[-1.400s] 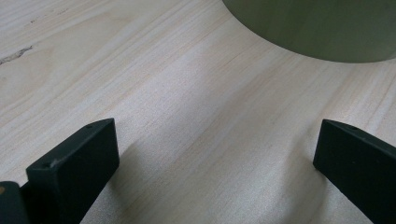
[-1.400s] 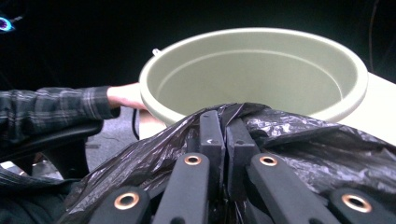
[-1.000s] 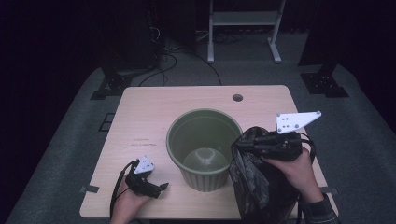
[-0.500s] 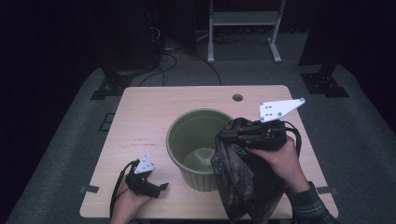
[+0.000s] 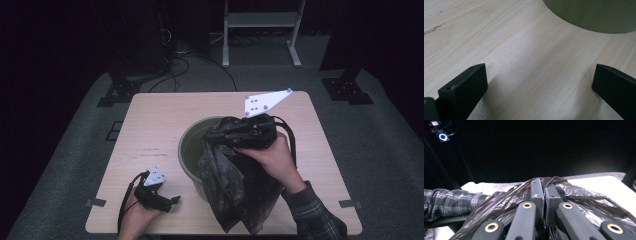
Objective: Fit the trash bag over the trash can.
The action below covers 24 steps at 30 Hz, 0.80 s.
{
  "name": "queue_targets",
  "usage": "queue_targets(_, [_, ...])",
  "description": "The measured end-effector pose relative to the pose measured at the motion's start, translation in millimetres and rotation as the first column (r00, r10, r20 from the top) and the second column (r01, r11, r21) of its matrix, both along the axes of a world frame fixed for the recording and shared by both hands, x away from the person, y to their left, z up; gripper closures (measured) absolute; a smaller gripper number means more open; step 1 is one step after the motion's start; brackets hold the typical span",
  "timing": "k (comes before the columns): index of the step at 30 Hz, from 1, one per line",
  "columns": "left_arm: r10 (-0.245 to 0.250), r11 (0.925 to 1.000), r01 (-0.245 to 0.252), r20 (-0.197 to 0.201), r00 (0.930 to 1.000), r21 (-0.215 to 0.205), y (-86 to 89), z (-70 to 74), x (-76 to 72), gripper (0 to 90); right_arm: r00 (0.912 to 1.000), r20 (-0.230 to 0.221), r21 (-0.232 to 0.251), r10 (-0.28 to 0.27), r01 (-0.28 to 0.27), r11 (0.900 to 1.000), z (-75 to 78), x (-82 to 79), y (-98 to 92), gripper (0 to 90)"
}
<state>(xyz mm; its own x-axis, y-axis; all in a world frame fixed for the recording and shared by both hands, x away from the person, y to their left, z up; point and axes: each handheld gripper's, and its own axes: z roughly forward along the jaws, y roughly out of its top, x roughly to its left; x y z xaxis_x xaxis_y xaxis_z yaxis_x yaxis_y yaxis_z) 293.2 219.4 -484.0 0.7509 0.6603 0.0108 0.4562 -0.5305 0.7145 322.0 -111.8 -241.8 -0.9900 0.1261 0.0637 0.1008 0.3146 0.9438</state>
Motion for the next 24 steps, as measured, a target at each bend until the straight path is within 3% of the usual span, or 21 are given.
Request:
queue_targets(13, [-0.002, 1.0000, 0.002, -0.001, 1.0000, -0.001, -0.1, -0.1, 0.1, 0.0, 0.9976, -0.017, 0.017, 0.067, -0.066, 0.998, 13.2, 13.7, 56.2, 88.0])
queue_targets(19, [-0.004, 1.0000, 0.004, -0.002, 1.0000, 0.000, 0.0, 0.0, 0.2, 0.0, 0.9951, -0.034, 0.017, 0.093, -0.092, 0.996, 11.1, 19.4, 82.7, 87.9])
queue_targets(21, [-0.003, 1.0000, 0.003, -0.002, 1.0000, 0.000, 0.0, 0.0, 0.2, 0.0, 0.9954, -0.037, -0.003, 0.089, -0.089, 0.996, 7.5, 20.0, 89.0, 87.9])
queue_targets(24, [-0.004, 1.0000, 0.004, -0.002, 1.0000, 0.000, 0.0, 0.0, 0.2, 0.0, 0.9954, -0.044, -0.019, 0.085, -0.086, 0.996, 1.0, 19.3, 87.3, 87.8])
